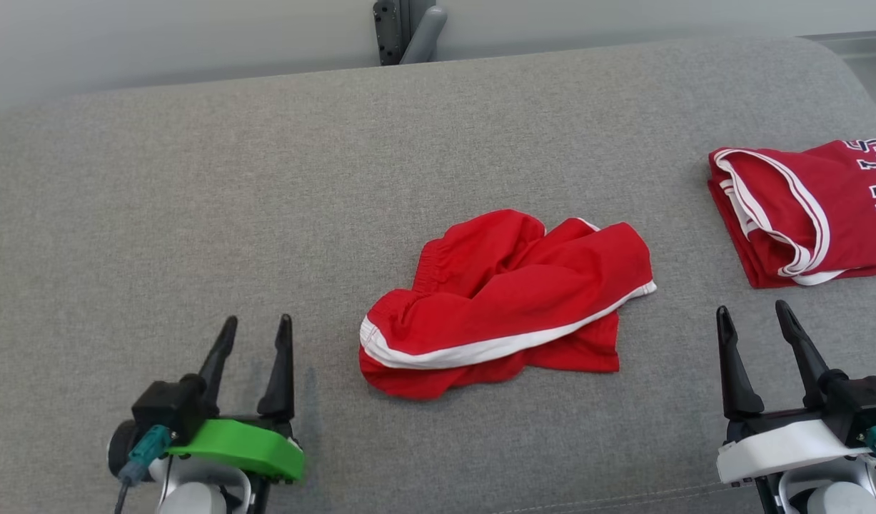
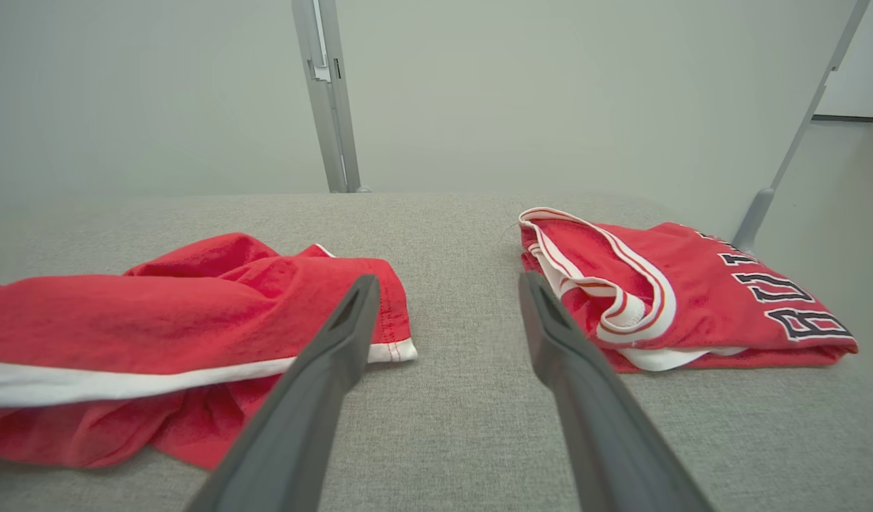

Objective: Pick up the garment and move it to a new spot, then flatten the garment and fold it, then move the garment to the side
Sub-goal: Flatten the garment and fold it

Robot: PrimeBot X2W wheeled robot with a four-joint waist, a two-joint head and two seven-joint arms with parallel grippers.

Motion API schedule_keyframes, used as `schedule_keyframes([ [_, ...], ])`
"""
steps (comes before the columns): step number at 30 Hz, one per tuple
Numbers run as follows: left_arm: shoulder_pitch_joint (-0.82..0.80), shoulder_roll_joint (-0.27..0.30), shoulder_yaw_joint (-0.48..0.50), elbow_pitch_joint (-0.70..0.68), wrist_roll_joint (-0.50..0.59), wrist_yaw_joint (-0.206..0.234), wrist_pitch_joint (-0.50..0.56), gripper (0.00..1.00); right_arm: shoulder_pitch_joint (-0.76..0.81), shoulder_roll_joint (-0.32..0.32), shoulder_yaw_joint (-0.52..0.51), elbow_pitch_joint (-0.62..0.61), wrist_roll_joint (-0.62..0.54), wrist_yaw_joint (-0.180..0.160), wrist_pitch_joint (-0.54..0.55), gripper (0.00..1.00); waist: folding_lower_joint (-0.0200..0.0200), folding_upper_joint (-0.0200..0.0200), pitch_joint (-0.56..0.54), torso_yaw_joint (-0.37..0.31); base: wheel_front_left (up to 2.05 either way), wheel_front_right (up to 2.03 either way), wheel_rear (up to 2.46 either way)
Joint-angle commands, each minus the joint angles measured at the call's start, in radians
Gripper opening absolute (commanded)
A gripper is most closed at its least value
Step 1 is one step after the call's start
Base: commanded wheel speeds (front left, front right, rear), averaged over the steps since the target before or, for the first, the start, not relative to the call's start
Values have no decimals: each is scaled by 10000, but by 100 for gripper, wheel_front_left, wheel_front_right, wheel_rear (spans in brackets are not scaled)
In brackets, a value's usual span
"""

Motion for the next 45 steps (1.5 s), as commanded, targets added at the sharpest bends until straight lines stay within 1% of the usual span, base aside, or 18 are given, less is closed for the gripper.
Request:
schedule_keyframes([
  [1,-117,-3,258,-339,190,-66,-21,100,-58,-23,-27,-95,-46,-14,-31,100,0,0,-80,-64,0,0,0],
  [9,1062,-128,1344,-1822,892,-176,-9,100,441,-136,-119,-372,-30,-14,-29,100,0,0,-742,-110,0,0,0],
  [13,1902,-174,1744,-2289,1249,-214,-11,100,874,-240,-389,-405,-7,-14,-31,100,0,0,-1103,121,0,0,0],
  [20,2878,-207,2214,-2563,1403,-235,-9,100,1467,-357,-834,-440,61,-14,-31,100,0,0,-1455,669,0,0,0],
  [25,3109,-210,2203,-2475,1320,-252,-9,100,1614,-337,-930,-326,30,-14,-31,100,0,0,-1568,878,0,0,0],
  [28,3166,-218,1760,-2279,1155,-259,-9,100,1587,-389,-947,-119,116,-14,-29,100,0,0,-1600,984,0,0,0],
  [32,3092,56,1444,-2080,972,-232,-9,100,1470,-422,-779,138,181,-14,-29,100,0,0,-1639,1050,0,0,0],
  [41,2961,96,1334,-1838,788,-235,-9,100,1287,-503,-440,360,306,-14,-29,100,0,0,-1632,1114,0,0,0],
  [43,2886,55,1249,-1769,690,-235,-9,100,1092,-666,-185,427,515,-14,-31,100,0,0,-1542,1090,0,0,0],
  [45,2626,91,1005,-1698,639,-235,-9,100,768,-1162,156,590,630,-15,-31,100,0,0,-1353,1033,0,0,0],
])
